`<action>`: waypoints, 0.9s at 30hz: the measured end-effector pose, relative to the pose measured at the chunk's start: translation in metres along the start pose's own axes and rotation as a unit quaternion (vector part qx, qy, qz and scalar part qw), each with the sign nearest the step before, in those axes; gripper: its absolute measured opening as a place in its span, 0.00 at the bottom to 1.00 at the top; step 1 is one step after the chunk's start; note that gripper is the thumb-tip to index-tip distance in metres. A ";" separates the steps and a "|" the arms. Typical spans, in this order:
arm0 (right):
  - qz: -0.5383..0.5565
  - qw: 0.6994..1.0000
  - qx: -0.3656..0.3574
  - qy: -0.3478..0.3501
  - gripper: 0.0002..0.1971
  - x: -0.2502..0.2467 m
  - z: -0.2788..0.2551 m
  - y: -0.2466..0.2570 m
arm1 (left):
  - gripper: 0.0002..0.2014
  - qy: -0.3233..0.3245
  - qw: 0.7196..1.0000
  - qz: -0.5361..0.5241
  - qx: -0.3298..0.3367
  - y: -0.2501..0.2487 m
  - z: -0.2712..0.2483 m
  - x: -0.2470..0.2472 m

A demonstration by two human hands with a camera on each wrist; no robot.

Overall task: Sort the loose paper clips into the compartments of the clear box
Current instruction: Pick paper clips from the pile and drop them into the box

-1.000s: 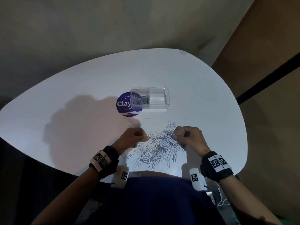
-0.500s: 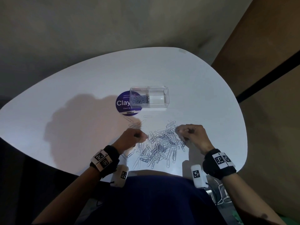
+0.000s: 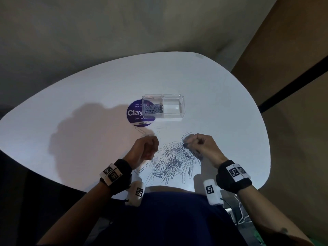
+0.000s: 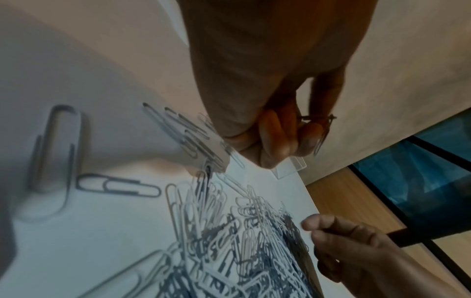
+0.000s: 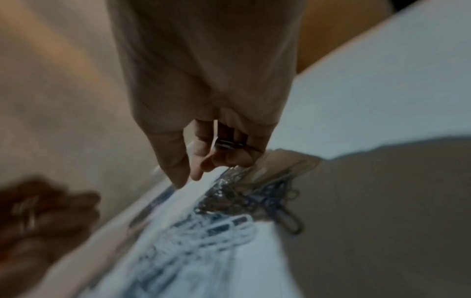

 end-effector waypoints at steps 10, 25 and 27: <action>-0.299 0.939 -0.167 -0.007 0.13 0.012 -0.007 0.013 | 0.11 0.065 0.998 0.019 -0.010 0.007 0.000 0.008; -0.289 0.939 -0.149 -0.110 0.07 -0.005 -0.013 0.026 | 0.07 -0.031 0.809 0.499 0.309 -0.020 0.013 0.041; -0.313 0.927 -0.195 -0.063 0.04 0.010 -0.016 0.027 | 0.11 -0.012 0.748 0.568 0.343 -0.015 0.016 0.046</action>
Point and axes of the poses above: each hand's wrist, its own z-axis towards the middle knuckle, its own x-axis out of the palm, y = z × x, the point moved 6 cm from there along z, towards the middle knuckle, and after that the axes turned 13 degrees about -y, right-handed, at the moved point
